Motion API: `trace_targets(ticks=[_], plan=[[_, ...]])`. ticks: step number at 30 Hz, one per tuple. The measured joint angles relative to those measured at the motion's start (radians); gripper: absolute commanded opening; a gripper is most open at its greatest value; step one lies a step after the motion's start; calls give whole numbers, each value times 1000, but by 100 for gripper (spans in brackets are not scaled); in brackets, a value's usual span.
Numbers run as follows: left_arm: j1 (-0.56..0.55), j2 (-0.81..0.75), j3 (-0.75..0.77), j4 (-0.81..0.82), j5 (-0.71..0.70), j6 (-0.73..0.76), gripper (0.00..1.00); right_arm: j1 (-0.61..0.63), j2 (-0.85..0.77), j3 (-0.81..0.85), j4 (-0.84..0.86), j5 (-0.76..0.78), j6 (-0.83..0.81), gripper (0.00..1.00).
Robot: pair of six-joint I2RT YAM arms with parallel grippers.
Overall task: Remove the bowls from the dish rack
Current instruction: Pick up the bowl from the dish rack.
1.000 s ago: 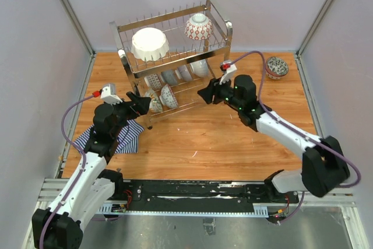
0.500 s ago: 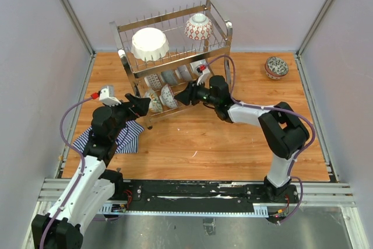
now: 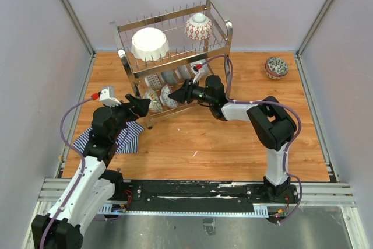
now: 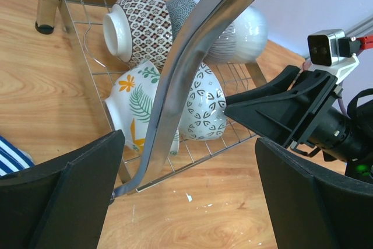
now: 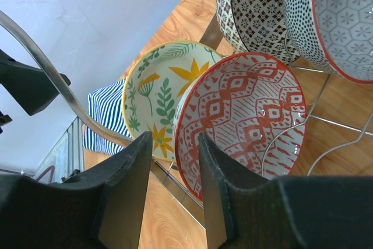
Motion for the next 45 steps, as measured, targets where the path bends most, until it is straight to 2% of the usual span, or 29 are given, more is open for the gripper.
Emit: trace_targets(ticks=[3, 9, 13, 20, 38, 45], plan=[[0, 0, 0, 0, 0, 0, 100, 0, 8, 1, 23, -10, 16, 33], [0, 0, -9, 0, 0, 0, 100, 1, 53, 23, 55, -23, 40, 31], [0, 0, -13, -3, 0, 0, 100, 12, 71, 27, 62, -25, 52, 23], [0, 0, -14, -3, 0, 0, 100, 21, 75, 28, 80, -24, 69, 2], [0, -24, -14, -27, -8, 0, 100, 21, 66, 24, 118, -27, 109, 1], [0, -30, -14, -31, -8, -1, 100, 25, 50, 12, 176, -62, 172, 1]])
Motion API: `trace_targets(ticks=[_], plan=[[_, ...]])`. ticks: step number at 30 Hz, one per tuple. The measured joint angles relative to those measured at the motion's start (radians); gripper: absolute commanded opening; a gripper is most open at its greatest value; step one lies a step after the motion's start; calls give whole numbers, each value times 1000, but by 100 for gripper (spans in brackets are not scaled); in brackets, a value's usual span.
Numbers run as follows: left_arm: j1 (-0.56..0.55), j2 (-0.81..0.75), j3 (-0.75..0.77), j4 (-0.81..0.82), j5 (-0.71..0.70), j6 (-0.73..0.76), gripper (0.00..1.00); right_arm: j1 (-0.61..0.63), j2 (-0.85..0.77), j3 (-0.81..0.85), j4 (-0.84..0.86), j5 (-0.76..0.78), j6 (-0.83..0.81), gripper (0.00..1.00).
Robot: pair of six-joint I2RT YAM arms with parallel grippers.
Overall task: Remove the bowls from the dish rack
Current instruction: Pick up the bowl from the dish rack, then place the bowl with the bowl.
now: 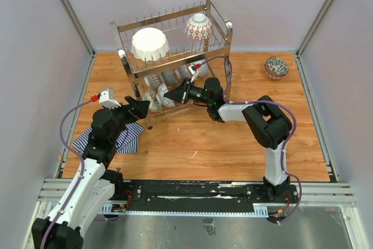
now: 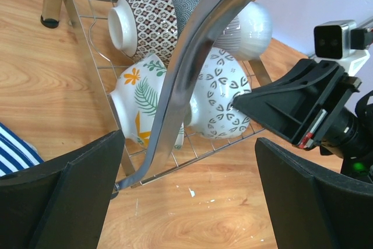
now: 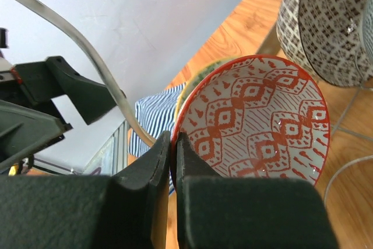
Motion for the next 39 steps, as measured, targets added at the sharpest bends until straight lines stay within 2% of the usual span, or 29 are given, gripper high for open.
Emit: trace_targets(ticks=[7, 14, 18, 24, 31, 39], plan=[[0, -13, 0, -8, -2, 0, 100, 2, -19, 0, 82, -6, 47, 1], [0, -23, 0, -19, -6, 0, 100, 2, -58, -49, 93, -3, 51, 1], [0, -29, 0, -26, -11, 0, 100, 2, -130, -110, 70, 14, 16, 1], [0, -51, 2, -56, -14, -1, 100, 28, -318, -249, 4, 104, -63, 1], [-1, -104, 2, -87, -22, -9, 100, 96, -626, -376, -330, 389, -217, 1], [-1, -137, 2, -119, -21, -20, 100, 96, -940, -362, -764, 769, -429, 1]])
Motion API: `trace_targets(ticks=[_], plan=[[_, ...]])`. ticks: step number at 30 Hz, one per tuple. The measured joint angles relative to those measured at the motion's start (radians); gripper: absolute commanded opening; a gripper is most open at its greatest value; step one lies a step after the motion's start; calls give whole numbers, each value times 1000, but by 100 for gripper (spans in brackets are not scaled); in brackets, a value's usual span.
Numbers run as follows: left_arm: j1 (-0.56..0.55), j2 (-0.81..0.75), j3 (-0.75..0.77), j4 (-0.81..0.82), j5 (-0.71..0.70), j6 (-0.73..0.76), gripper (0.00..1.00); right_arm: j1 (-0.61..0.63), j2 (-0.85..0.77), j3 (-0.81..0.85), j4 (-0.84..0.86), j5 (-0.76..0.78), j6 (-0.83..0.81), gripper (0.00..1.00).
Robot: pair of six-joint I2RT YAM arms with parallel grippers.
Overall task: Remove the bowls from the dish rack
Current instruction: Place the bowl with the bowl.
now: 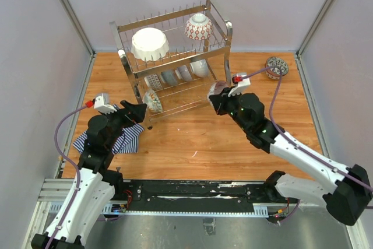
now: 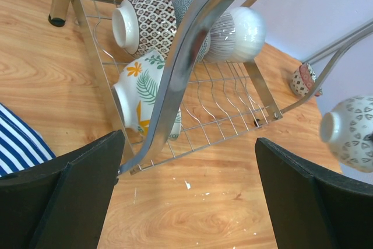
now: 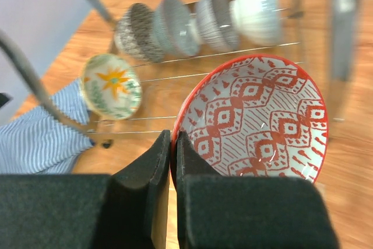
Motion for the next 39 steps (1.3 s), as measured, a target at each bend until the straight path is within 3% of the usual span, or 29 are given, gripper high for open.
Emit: trace_targets(ticks=[5, 10, 14, 18, 22, 31, 39], plan=[[0, -5, 0, -12, 3, 0, 100, -107, -116, 61, -232, 122, -93, 1], [0, -10, 0, -14, 10, 0, 100, -346, -195, 100, -383, 160, -142, 1], [0, -8, 0, -13, 18, 0, 100, -558, -138, 163, -439, 99, -160, 1], [0, 9, 0, -5, 20, 0, 100, -713, 58, 282, -450, 4, -173, 0], [0, 32, 0, 5, 21, 3, 100, -779, 304, 464, -466, -80, -193, 1], [0, 49, 0, 37, 21, 25, 100, -850, 738, 939, -541, -168, -258, 1], [0, 52, 0, 40, 17, 29, 100, -869, 1028, 1299, -644, -184, -310, 1]])
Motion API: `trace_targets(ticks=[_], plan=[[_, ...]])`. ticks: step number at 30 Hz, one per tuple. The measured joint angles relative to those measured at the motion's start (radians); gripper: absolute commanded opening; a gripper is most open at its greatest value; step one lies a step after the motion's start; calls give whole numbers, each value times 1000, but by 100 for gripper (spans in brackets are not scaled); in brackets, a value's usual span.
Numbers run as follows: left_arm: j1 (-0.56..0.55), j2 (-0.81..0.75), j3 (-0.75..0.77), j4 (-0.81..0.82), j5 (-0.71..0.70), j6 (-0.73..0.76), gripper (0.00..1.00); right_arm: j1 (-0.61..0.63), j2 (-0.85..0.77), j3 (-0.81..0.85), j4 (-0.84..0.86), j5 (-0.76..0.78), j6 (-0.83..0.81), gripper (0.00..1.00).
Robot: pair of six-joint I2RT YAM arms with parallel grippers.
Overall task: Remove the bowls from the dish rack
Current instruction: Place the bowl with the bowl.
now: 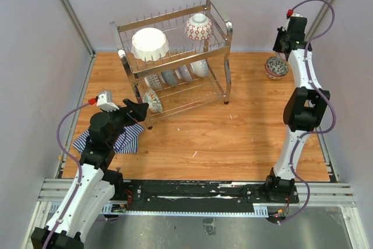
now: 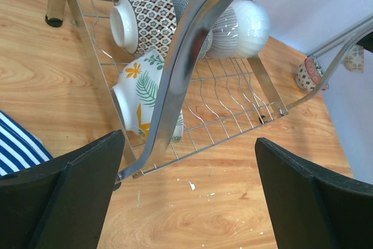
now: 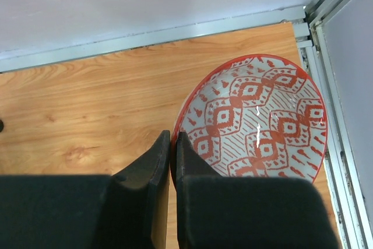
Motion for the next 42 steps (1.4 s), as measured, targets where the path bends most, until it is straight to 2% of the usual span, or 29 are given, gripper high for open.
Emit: trace_targets(ticks=[9, 42], plan=[[0, 37, 0, 22, 2, 0, 100, -9, 109, 46, -66, -33, -10, 1], [0, 46, -16, 45, 4, -1, 100, -9, 155, 44, -66, -61, -9, 1]])
